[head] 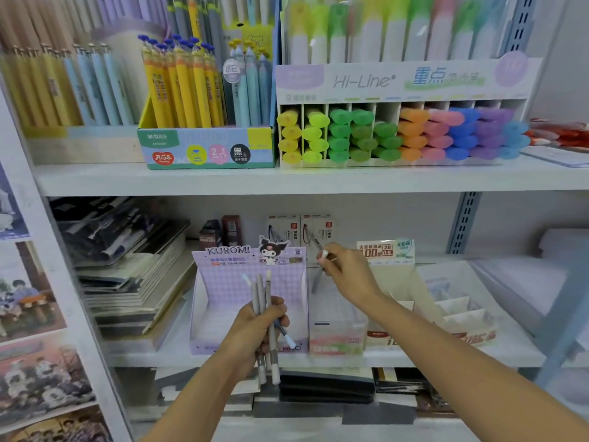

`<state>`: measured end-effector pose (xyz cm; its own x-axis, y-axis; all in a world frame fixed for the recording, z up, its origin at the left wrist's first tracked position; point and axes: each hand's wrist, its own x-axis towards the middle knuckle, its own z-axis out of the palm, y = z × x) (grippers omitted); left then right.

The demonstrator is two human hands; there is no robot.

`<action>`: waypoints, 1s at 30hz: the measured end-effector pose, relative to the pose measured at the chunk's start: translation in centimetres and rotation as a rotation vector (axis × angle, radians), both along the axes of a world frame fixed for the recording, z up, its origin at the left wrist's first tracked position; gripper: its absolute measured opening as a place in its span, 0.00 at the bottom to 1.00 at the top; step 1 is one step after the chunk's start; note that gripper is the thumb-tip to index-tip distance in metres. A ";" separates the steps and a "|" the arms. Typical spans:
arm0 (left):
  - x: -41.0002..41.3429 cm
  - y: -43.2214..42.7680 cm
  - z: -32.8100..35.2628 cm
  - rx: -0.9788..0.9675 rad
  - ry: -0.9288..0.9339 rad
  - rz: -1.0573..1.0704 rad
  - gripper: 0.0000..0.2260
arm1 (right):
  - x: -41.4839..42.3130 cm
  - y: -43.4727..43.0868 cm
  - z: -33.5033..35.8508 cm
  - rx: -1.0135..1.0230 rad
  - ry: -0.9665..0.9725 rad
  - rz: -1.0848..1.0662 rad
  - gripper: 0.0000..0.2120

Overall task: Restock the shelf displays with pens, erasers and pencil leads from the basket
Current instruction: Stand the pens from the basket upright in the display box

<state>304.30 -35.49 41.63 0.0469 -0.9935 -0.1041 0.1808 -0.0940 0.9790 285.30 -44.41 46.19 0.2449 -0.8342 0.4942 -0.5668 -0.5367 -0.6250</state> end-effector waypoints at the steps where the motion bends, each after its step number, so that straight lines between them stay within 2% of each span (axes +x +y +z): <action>1: 0.1 0.0 0.0 -0.002 0.001 -0.005 0.05 | 0.0 -0.1 0.2 0.004 0.013 0.010 0.03; 8: 0.7 0.2 0.0 -0.006 -0.026 -0.038 0.06 | 0.4 -0.7 0.3 0.056 0.001 0.046 0.02; 14: 0.5 0.3 -0.2 -0.017 -0.066 -0.041 0.07 | 0.2 -0.4 0.2 -0.023 0.025 0.010 0.09; 18: 0.1 0.5 0.1 -0.030 -0.075 -0.070 0.09 | 0.4 -0.4 -0.3 -0.064 0.076 -0.022 0.05; 21: -0.1 1.1 0.4 -0.047 -0.101 -0.076 0.10 | 0.3 0.0 -0.2 -0.061 0.126 -0.045 0.12; 24: -0.4 1.8 0.9 -0.073 -0.153 -0.091 0.10 | -0.2 1.7 0.5 -0.071 -0.015 -0.044 0.07; 26: -1.0 2.3 1.2 -0.093 -0.204 -0.099 0.11 | -0.4 3.4 0.9 0.057 -0.133 0.033 0.02; 30: -3.2 3.7 2.1 -0.132 -0.282 -0.153 0.11 | 0.2 6.6 1.0 0.483 -0.219 0.249 0.11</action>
